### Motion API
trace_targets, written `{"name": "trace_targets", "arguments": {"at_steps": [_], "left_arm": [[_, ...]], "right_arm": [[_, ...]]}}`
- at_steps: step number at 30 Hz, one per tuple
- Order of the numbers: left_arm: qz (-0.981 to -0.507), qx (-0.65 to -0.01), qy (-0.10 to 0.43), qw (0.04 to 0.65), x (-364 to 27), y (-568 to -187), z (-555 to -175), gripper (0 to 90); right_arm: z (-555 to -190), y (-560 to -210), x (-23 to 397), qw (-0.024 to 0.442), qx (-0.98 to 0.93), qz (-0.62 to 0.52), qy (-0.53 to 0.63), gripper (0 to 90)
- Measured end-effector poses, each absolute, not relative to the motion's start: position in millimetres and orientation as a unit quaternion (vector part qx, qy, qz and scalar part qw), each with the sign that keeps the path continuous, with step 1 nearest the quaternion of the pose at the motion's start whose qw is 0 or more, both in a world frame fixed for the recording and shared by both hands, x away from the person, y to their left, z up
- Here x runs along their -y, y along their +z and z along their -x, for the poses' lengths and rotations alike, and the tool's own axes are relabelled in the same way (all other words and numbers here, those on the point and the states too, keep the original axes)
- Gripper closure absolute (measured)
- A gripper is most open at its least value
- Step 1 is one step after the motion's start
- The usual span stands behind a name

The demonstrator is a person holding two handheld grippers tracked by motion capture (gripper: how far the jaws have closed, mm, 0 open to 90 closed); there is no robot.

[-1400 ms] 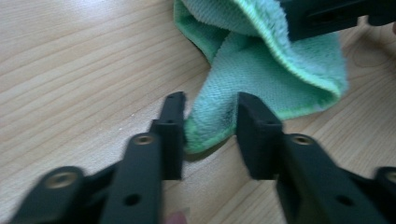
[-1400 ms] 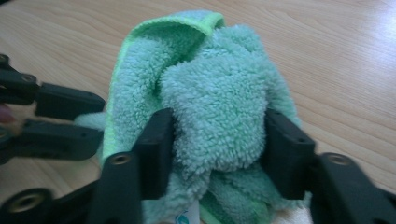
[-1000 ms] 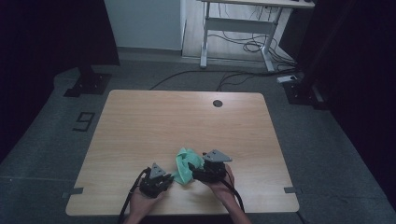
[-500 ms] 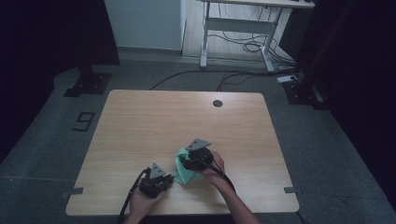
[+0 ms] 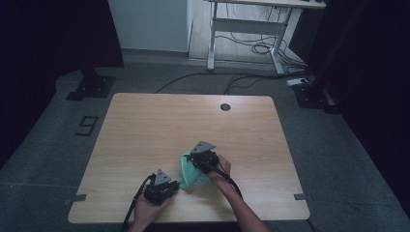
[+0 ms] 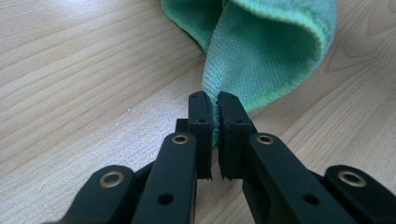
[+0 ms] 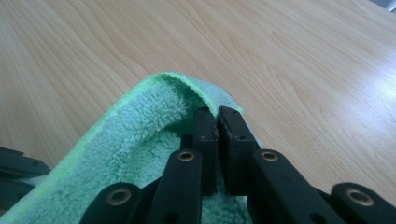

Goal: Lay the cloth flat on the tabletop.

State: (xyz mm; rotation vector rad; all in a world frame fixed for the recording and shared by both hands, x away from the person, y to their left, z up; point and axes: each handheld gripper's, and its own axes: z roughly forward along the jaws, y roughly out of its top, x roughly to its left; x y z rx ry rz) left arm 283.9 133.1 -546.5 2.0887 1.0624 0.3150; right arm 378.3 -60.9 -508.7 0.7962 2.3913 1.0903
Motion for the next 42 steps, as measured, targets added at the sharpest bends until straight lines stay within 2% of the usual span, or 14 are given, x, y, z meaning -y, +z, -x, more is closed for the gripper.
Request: {"name": "trace_targets", "arguments": {"at_steps": [13, 19, 28, 42], "left_arm": [[-0.815, -0.41, 0.129, 0.388, -137.2, -544.8, -283.0, 87.8], [-0.799, -0.416, 0.137, 0.411, -147.9, -527.3, -288.5, 87.8], [-0.77, -0.415, 0.166, 0.456, -168.9, -470.9, -302.0, 87.8], [-0.764, -0.43, 0.171, 0.45, -176.0, -462.4, -315.8, 87.9]], "right_arm": [[-365.1, -476.1, 96.7, 0.222, -0.817, -0.305, 0.437, 86.8], [-359.4, -459.7, 116.9, 0.232, -0.801, -0.318, 0.452, 86.8], [-353.8, -423.4, 137.6, 0.263, -0.779, -0.323, 0.468, 84.0], [-351.6, -448.3, 149.1, 0.235, -0.786, -0.346, 0.455, 83.2]]}}
